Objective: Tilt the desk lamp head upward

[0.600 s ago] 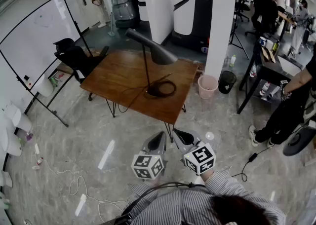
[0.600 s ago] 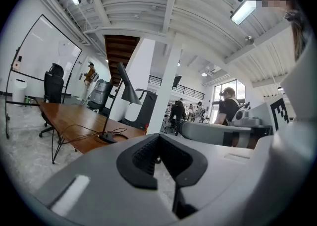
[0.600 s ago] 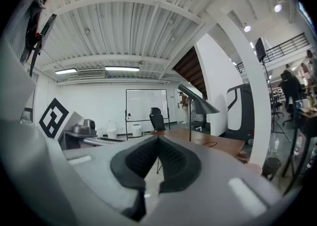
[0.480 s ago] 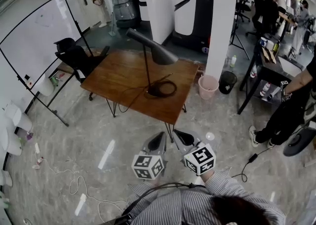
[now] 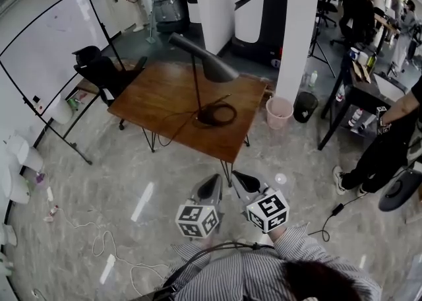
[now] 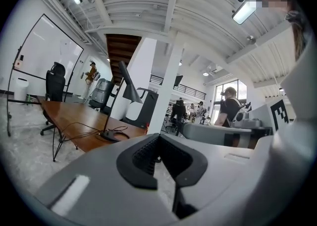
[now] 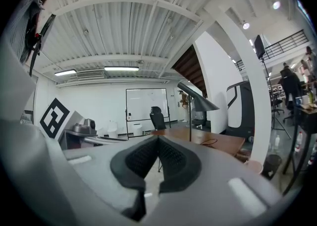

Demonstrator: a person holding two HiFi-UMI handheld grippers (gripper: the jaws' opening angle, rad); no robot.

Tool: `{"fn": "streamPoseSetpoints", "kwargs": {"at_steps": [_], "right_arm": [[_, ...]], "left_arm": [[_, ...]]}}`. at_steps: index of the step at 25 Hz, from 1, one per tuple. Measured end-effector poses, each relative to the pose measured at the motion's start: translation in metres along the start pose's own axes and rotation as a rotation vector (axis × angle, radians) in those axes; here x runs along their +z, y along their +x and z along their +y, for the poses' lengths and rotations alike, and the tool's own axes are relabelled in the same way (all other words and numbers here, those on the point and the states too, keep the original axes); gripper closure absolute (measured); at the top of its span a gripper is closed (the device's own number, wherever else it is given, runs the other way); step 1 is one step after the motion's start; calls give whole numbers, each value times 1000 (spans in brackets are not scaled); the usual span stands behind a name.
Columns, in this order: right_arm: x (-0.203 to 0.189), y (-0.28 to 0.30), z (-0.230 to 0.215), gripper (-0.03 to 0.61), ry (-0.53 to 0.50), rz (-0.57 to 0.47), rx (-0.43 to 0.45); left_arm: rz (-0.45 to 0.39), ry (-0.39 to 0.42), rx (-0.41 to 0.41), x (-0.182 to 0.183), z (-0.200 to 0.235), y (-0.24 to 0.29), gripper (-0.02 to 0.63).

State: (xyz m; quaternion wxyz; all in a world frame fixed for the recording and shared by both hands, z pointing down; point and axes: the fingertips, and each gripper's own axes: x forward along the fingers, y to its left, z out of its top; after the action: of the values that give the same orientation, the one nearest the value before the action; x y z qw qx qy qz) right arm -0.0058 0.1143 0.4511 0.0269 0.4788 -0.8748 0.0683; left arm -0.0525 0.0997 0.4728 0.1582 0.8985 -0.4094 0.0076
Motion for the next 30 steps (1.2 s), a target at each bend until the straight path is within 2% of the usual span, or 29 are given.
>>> {"fn": "streamPoseSetpoints", "kwargs": {"at_steps": [6,11,17,23,30], "right_arm": [[0,2,-8,577,5,-8,-4],[10,1,-26,575,33,-58,9],[5,4,-52,575,20,-59,18],[-14,29,-80,575,49,-9,23],[-11,96,-124,575,52,-8,-2]], "left_arm": [[-7,-15,8,-2,4,6,607],[-48,-46,13,8,7,20,607],[-64,-37,28,10,14,41,607],[-59,-16,75,19,53,65,607],[-84,9,95,49,118,118,607]]}}
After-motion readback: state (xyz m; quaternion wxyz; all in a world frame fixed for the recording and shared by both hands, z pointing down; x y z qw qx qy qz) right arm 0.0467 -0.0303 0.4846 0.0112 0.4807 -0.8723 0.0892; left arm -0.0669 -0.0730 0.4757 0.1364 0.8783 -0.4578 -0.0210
